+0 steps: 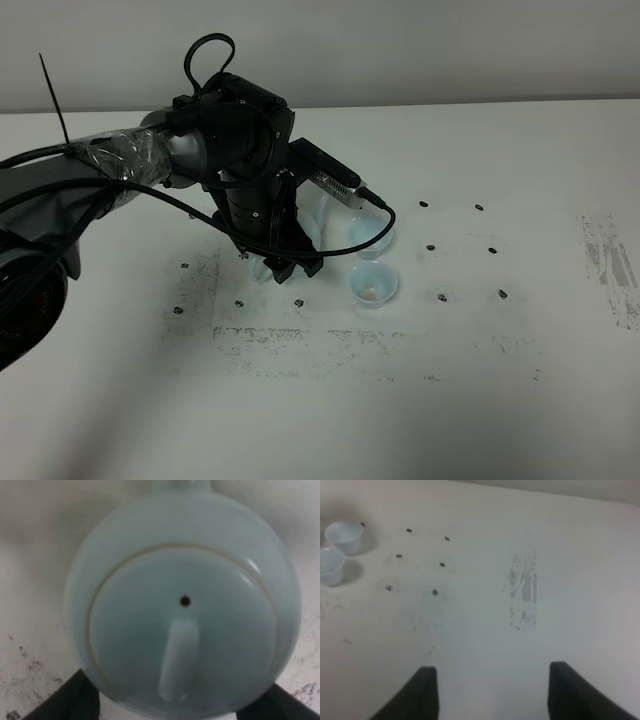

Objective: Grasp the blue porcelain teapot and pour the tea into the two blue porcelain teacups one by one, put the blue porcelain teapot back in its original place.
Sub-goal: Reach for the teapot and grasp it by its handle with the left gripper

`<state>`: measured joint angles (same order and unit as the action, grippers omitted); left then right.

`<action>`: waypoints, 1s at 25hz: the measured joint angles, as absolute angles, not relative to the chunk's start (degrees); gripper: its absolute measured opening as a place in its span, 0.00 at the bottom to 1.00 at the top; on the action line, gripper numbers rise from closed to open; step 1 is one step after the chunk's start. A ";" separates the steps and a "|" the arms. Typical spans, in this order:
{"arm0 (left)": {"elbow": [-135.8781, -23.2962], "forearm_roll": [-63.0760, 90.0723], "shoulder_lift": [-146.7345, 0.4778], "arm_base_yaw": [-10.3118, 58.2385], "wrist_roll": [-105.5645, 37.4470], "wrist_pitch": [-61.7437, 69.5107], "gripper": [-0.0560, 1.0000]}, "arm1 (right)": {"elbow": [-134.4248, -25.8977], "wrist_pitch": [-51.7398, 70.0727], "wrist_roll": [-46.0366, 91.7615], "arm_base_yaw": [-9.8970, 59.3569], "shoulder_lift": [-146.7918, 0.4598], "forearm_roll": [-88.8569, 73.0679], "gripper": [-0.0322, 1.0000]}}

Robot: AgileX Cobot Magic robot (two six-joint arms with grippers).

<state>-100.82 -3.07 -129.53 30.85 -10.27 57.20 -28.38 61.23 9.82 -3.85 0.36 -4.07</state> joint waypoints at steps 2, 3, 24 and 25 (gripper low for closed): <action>-100.82 -3.07 -129.53 30.85 -10.27 57.20 0.58 | -28.38 61.23 9.82 -3.85 0.36 -4.07 0.52; -100.82 -3.07 -129.53 30.85 -10.34 57.20 0.58 | -28.38 61.23 9.82 -3.85 0.36 -4.07 0.52; -100.82 -2.88 -129.53 30.85 -12.23 57.96 0.48 | -28.38 61.23 9.82 -3.85 0.36 -4.07 0.52; -100.82 -2.88 -129.53 30.86 -11.94 58.03 0.48 | -28.38 61.23 9.82 -3.85 0.36 -4.07 0.52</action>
<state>-100.82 -2.88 -129.53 30.86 -11.94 58.03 -28.38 61.23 9.82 -3.85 0.36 -4.07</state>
